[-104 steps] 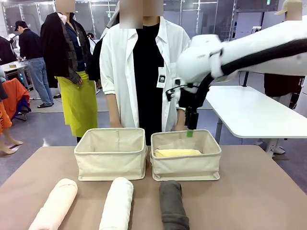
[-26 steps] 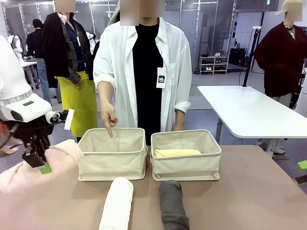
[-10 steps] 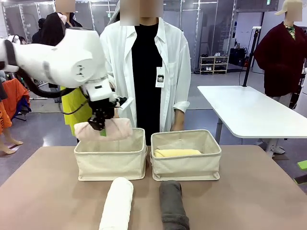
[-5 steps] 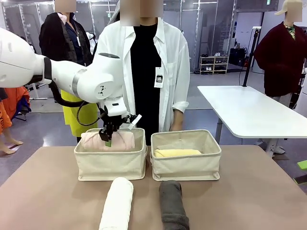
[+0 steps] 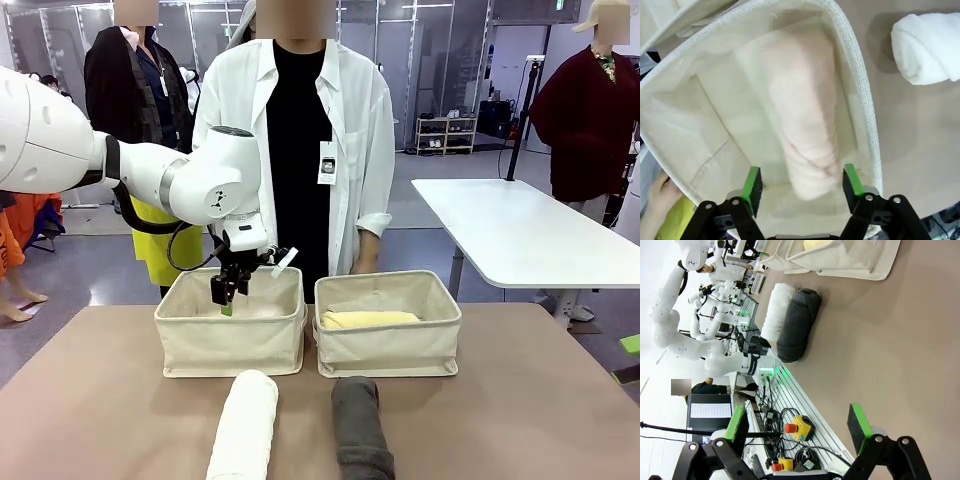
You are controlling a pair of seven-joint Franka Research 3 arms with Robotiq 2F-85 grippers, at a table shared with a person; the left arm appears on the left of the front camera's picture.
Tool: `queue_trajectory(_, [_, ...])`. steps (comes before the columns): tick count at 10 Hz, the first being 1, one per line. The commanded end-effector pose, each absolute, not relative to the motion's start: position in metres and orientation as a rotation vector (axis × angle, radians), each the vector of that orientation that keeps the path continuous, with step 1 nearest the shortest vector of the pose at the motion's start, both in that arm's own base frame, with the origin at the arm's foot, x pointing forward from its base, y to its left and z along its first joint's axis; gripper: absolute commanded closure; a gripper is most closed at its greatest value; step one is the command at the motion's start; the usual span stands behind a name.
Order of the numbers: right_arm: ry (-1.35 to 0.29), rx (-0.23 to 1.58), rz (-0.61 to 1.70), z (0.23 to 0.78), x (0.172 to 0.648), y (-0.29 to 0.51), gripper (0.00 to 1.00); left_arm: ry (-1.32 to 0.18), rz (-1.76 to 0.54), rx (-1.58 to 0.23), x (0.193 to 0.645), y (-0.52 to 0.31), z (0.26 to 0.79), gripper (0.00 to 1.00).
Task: Divide the towels into two baskets.
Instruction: Pick up one hotel-folded towel from the bottom of the table and place it in the Fabric basket indicated by the person.
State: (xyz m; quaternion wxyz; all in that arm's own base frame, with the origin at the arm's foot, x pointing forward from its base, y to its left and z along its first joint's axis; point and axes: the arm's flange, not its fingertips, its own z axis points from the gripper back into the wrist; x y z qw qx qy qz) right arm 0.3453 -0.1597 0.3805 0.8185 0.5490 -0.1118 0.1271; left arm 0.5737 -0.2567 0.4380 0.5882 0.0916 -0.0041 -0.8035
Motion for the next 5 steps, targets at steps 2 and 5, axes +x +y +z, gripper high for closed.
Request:
queue_trajectory(2, [-0.247, 1.162, 0.256, 0.381, 0.343, -0.158, 0.00, -0.039, -1.852, 0.233, 0.568, -0.258, 0.449, 0.00])
queue_trajectory(5, [-0.247, 1.162, 0.256, 0.381, 0.343, -0.158, 0.00, -0.027, -1.857, 0.222, 0.571, -0.259, 0.447, 0.00])
